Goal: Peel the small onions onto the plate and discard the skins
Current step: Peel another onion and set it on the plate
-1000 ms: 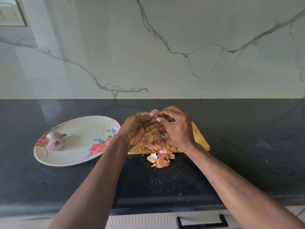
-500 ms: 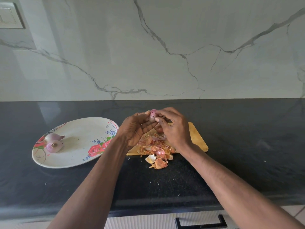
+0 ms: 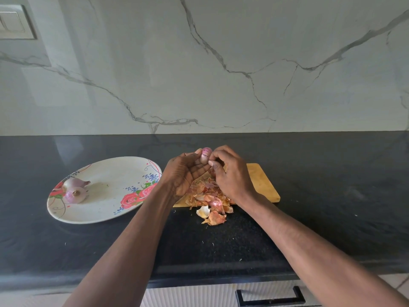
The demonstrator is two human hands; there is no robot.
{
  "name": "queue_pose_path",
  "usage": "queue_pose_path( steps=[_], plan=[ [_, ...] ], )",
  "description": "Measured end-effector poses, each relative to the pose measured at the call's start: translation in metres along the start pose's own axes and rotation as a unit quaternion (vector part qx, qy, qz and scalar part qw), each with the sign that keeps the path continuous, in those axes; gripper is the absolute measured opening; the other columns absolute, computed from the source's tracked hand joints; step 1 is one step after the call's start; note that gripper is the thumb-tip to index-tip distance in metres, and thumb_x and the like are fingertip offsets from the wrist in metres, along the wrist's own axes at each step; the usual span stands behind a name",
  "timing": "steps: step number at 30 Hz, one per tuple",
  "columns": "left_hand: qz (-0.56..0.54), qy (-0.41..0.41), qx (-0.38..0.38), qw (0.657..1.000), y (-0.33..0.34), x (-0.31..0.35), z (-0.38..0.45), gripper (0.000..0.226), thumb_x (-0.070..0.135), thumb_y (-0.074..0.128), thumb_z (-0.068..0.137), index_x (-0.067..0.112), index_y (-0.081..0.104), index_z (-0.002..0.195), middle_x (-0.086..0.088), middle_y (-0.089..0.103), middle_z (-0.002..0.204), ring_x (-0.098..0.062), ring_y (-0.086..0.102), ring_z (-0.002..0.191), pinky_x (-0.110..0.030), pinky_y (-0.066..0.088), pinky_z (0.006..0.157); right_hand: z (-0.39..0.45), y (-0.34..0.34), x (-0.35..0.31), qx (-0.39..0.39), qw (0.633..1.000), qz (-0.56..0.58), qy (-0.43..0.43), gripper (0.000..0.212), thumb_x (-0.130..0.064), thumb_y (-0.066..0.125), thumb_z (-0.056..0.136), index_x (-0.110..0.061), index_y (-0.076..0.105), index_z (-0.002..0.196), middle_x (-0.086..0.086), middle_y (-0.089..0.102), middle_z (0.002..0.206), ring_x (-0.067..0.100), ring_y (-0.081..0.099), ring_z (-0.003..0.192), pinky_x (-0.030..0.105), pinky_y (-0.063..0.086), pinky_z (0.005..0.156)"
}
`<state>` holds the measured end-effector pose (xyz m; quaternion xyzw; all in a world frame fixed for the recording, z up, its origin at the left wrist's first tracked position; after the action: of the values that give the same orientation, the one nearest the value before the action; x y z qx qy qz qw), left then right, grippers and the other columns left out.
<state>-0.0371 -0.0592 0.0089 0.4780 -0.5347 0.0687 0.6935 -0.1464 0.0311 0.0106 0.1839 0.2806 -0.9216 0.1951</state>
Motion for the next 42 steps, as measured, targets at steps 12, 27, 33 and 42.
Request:
queue_pose_path(
  steps=[12,27,33,42],
  plan=[
    [0.01,-0.021,-0.025,0.999,-0.004,-0.001,0.003,0.028,0.013,0.048,0.104,-0.005,0.057,0.123,-0.029,0.065,0.108,-0.031,0.069,0.085,-0.031,0.061,0.071,0.001,-0.003,0.006,0.033,0.998,-0.003,0.058,0.012,0.005,0.059,0.093,-0.006,0.054,0.094,0.004,0.055,0.088,0.002,0.051,0.076,0.012,0.044,0.062],
    [-0.014,0.007,-0.068,0.998,-0.002,-0.002,0.006,0.022,-0.005,0.046,0.096,-0.002,0.066,0.106,-0.016,0.068,0.097,-0.023,0.066,0.085,-0.03,0.059,0.08,0.0,0.002,0.004,0.071,0.921,0.237,0.3,0.02,0.002,0.054,0.098,-0.015,0.056,0.108,0.009,0.061,0.108,0.018,0.067,0.079,0.029,0.059,0.062],
    [-0.015,0.0,-0.073,0.997,-0.009,0.0,0.01,0.035,-0.014,0.043,0.093,-0.001,0.062,0.119,-0.024,0.065,0.114,-0.025,0.07,0.085,-0.029,0.061,0.077,0.003,-0.002,0.005,0.042,0.926,0.248,0.281,0.024,-0.013,0.062,0.098,-0.013,0.069,0.121,0.001,0.07,0.108,-0.004,0.068,0.078,0.017,0.056,0.061],
    [0.002,0.047,-0.031,0.998,-0.011,0.002,0.011,0.018,0.002,0.061,0.093,0.002,0.067,0.111,-0.016,0.075,0.102,-0.022,0.073,0.087,-0.031,0.061,0.081,0.004,-0.007,0.006,0.048,0.933,0.233,0.272,0.012,-0.004,0.07,0.091,-0.012,0.077,0.097,0.001,0.075,0.091,-0.003,0.067,0.073,0.011,0.05,0.058]
  ],
)
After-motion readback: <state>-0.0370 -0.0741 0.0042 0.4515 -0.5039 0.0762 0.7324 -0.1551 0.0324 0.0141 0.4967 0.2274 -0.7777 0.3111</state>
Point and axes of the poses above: each hand's wrist, its own z-axis towards the middle knuckle, its own y-axis out of the palm, x = y × z, the point moved 3 cm from there along z, towards the middle knuckle
